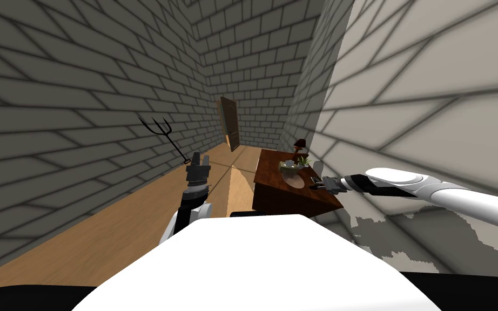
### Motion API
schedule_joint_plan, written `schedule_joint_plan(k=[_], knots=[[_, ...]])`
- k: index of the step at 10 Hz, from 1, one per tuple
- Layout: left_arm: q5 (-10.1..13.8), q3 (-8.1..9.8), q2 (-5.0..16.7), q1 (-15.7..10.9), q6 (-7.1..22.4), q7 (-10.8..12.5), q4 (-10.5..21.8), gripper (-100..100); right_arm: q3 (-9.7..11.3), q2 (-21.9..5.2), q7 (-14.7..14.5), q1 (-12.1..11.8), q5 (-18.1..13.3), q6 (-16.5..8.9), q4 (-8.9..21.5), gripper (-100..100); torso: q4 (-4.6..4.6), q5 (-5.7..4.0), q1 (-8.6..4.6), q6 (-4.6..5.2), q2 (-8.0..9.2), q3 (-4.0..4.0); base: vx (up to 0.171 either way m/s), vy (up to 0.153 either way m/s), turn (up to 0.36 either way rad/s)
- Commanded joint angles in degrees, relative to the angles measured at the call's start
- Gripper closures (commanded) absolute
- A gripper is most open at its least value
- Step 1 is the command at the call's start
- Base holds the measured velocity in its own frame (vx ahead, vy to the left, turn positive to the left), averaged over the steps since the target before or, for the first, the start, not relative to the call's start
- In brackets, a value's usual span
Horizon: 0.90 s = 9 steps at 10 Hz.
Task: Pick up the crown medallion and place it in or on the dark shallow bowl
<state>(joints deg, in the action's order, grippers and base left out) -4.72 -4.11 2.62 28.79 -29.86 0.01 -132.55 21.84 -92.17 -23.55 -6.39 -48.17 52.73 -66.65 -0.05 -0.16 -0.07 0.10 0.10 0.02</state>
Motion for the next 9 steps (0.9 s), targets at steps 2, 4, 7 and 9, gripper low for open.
schedule_joint_plan(k=[2, 4, 7, 9], knots=[[0.00, -0.01, -0.01, -0.01, 0.00, 0.00, 0.00, 0, -2.26, 2.75, -1.02, 2.41, -0.25, -0.30, 1.61, 100, 0.04, 0.03, 0.24, -0.05, 0.19, 0.10, -0.097, 0.083, 0.006], [0.00, -0.01, -0.01, -0.01, 0.00, 0.00, 0.00, 0, -4.23, 5.48, -2.35, 4.66, -0.24, -0.59, 3.07, 100, 0.11, 0.09, 0.49, -0.05, 0.36, 0.22, -0.091, 0.107, -0.022], [0.00, -0.01, -0.01, -0.01, 0.00, 0.00, 0.00, 0, -6.34, 8.87, -4.27, 7.20, 0.17, -1.03, 4.67, 100, 0.13, 0.14, 0.51, -0.01, 0.29, 0.20, -0.054, 0.086, -0.052], [0.00, -0.01, 0.00, -0.01, 0.00, 0.00, 0.00, 0, -7.03, 10.13, -5.04, 8.06, 0.43, -1.22, 5.22, 100, 0.11, 0.09, 0.31, -0.01, 0.18, 0.15, -0.030, 0.039, -0.034]])
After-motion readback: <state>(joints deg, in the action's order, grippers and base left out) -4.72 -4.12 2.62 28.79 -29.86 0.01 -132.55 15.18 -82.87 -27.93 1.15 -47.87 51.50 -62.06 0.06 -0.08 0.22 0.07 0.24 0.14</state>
